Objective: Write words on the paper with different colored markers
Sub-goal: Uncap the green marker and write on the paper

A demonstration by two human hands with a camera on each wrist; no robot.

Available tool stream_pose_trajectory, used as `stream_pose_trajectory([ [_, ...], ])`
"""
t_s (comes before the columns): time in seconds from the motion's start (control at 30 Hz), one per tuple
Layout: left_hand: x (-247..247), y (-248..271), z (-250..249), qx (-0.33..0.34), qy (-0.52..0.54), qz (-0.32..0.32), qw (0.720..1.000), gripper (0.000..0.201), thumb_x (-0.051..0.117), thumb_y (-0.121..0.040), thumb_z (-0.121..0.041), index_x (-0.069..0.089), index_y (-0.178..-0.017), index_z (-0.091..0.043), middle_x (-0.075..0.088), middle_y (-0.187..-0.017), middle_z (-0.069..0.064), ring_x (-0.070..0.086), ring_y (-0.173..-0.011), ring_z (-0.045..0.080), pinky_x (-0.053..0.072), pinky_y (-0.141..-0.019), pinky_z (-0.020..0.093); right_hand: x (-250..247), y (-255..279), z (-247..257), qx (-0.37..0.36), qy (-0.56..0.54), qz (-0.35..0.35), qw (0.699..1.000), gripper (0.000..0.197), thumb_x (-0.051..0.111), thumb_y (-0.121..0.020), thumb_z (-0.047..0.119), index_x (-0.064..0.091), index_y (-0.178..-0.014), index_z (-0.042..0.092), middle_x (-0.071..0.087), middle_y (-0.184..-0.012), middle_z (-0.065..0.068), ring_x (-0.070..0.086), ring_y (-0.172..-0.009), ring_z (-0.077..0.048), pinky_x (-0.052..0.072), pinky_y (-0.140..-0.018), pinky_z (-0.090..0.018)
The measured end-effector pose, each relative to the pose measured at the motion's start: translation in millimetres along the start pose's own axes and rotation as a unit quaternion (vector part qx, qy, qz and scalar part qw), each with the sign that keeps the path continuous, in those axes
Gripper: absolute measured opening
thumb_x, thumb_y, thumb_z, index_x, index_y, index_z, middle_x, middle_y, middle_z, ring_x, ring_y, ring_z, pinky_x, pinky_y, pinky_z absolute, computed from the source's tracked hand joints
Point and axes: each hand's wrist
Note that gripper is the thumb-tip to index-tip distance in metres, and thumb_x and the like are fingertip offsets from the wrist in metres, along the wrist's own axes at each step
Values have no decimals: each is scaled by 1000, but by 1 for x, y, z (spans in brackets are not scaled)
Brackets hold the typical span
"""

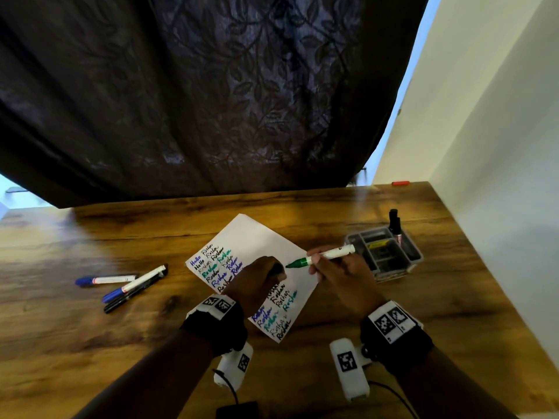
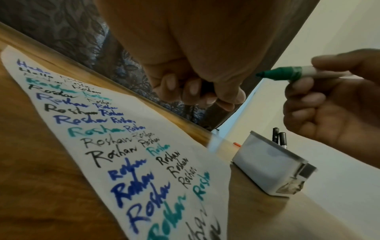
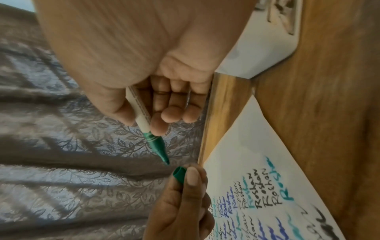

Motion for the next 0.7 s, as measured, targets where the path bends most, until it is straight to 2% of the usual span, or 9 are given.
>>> stream_pose_trajectory([
  [0.07,1,2,-8,7,7,-4,1000,12,47,-98,-39,53,-96,-29,62,-105,-4,63,-89,11,54,-80,35,0,-1,3,-5,1,4,1000,12,61,-95,20,72,-95,16,73,-81,-7,65,-72,-26,55,-71,-38],
  [0.17,1,4,-16,9,1,-1,1000,14,47,-98,-37,55,-99,-25,61,-104,-3,62,-90,14,53,-82,37,-1,0,2,7,-14,3,1000,12,61,-94,16,73,-95,13,73,-80,-8,64,-69,-17,54,-67,-27],
  [0.27,2,4,-21,23,-10,6,1000,17,47,-98,-38,55,-101,-24,60,-103,-3,60,-89,13,53,-82,38,1,1,-2,14,-10,10,1000,11,62,-94,17,73,-95,15,74,-80,-7,64,-70,-16,54,-67,-26],
  [0.33,3,4,-25,28,-19,11,999,19,47,-98,-38,56,-103,-22,60,-105,-2,61,-90,14,53,-82,37,1,2,-7,9,11,11,1000,11,63,-94,19,73,-94,18,75,-81,-3,66,-71,-13,53,-68,-24],
  [0.47,3,6,-30,44,-45,30,998,21,45,-99,-38,56,-104,-21,60,-105,-4,61,-92,15,52,-80,32,-1,5,-9,-11,81,7,997,9,67,-92,23,76,-90,21,75,-80,11,66,-68,0,46,-62,-12],
  [0.53,3,6,-32,54,-57,36,996,21,43,-100,-38,56,-102,-22,58,-100,-8,59,-89,13,47,-76,27,-5,5,-6,-15,94,10,995,11,67,-92,24,76,-90,19,75,-78,8,66,-65,-1,49,-60,-16],
  [0.6,3,5,-37,65,-58,29,996,20,42,-100,-37,56,-99,-21,57,-94,-10,57,-84,10,44,-74,26,-7,3,-2,-11,83,8,996,13,66,-92,25,76,-88,17,75,-76,1,69,-67,-7,55,-64,-24],
  [0.7,4,-1,-45,99,-68,4,993,20,42,-101,-33,55,-97,-19,60,-96,-4,58,-86,16,42,-73,28,-10,2,6,-8,54,-28,998,14,66,-91,24,75,-84,16,74,-73,-3,68,-65,-10,53,-64,-19],
])
Point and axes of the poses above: each hand's wrist, its own y-axis away from the middle knuckle, its own x-axis out of the palm, z = x × y
